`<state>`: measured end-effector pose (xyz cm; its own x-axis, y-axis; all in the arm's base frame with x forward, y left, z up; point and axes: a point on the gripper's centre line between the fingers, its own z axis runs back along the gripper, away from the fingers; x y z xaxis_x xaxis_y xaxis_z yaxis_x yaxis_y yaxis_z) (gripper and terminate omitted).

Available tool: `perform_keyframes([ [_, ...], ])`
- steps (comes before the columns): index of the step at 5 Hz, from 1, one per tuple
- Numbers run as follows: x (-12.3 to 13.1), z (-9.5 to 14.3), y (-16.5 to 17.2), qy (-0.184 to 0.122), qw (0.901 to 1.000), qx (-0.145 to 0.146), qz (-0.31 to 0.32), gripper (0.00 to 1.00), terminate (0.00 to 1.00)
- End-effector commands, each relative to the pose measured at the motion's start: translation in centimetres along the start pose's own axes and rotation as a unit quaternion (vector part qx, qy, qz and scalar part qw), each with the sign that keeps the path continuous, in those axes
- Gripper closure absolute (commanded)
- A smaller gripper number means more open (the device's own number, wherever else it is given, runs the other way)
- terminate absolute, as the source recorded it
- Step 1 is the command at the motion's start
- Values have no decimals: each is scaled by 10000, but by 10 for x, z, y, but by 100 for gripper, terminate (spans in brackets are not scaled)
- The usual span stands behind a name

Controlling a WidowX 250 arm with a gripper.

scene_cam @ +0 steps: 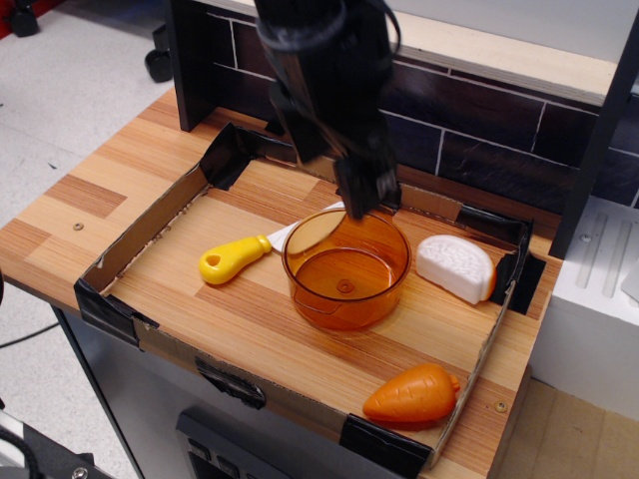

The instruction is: Put carrot in pot

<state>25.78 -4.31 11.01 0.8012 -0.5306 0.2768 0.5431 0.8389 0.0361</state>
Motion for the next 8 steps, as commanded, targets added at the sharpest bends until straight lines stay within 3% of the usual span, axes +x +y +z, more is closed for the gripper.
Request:
perform_keyframes([
  [1, -11, -2, -27, 182, 9773, -733, -1981, 0, 0],
  [4, -13, -42, -59, 444, 9522, -761, -2926, 0, 0],
  [8, -28, -83, -77, 702, 9452, -588, -3135, 0, 0],
])
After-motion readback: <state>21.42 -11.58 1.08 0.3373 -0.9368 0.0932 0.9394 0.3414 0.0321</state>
